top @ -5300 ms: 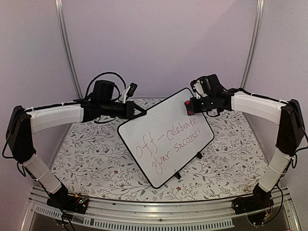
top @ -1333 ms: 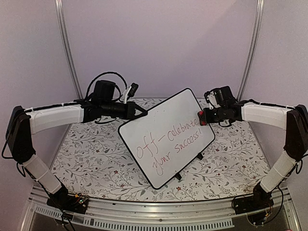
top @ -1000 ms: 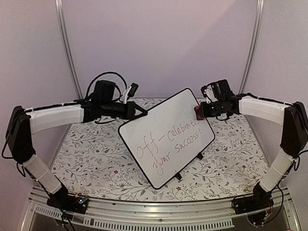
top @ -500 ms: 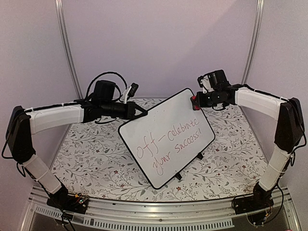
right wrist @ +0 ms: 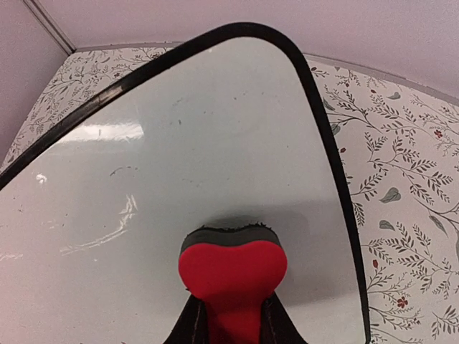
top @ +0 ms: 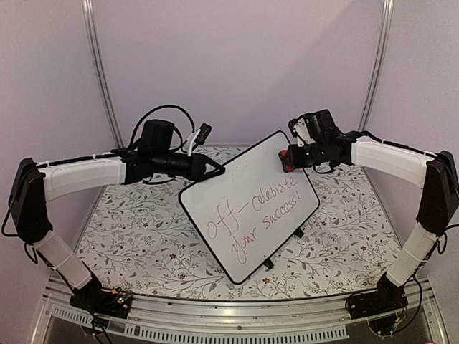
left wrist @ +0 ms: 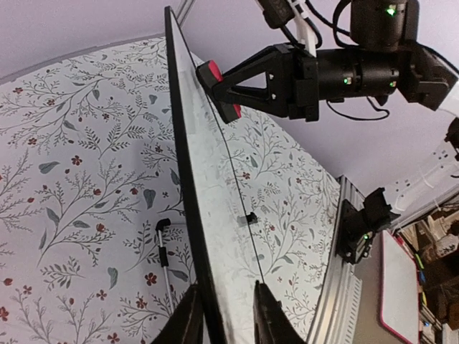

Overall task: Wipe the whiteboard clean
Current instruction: Erase the whiteboard on the whiteboard stand.

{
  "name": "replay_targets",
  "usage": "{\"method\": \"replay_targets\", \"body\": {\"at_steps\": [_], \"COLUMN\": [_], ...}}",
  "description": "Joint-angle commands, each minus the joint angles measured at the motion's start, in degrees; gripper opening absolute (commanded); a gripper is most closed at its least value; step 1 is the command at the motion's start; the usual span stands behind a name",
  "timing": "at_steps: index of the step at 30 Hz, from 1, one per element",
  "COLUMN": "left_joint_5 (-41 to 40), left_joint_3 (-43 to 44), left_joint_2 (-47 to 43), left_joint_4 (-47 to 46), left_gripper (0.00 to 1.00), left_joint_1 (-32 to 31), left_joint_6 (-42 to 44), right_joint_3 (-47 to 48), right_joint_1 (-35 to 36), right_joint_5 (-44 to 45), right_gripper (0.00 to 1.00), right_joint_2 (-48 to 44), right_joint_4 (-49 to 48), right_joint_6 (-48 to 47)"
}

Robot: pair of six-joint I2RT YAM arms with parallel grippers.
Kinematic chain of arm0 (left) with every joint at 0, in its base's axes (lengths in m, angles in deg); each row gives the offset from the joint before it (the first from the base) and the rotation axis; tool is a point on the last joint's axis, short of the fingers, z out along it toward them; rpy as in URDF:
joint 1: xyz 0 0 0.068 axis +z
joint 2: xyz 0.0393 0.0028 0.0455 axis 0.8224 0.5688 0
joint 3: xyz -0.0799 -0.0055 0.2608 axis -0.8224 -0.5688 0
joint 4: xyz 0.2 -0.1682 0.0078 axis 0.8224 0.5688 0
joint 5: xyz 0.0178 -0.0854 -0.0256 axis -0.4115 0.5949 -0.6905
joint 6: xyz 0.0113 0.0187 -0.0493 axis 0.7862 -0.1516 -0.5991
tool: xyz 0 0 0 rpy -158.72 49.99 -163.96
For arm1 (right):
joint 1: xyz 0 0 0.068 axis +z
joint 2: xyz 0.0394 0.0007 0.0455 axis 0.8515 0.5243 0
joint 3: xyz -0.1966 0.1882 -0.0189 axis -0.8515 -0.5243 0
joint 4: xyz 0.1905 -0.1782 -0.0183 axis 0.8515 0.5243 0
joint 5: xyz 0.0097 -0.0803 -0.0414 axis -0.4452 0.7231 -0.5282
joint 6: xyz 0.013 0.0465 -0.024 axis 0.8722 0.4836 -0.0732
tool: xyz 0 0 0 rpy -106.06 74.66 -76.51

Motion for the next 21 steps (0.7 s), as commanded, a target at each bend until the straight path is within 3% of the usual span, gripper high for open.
{"method": "replay_targets", "body": {"at_steps": [1, 15, 21], "left_joint_5": [4.58, -0.50, -6.23], "left_joint_3": [-0.69, -0.45, 4.41], "left_joint_2": [-1.81, -3.87, -5.90], "left_joint_4": [-1.96, -0.06, 7.52], "left_gripper": [0.30, 0.89, 1.00], "left_joint_1": [-2.27, -1.74, -1.45], "left_joint_6": [2.96, 2.87, 2.17], "right_joint_3": [-3.55, -12.82, -12.71], "right_joint_1": [1.58, 11.58, 16.34], "right_joint_5": [2.82, 9.23, 12.87], "right_gripper": [0.16, 0.16, 0.15], "right_joint_2": [-7.36, -18.84, -19.55], "right_joint_4": [-0.42, -0.42, 1.48], "right_joint_6": [2.19, 6.74, 5.24]}}
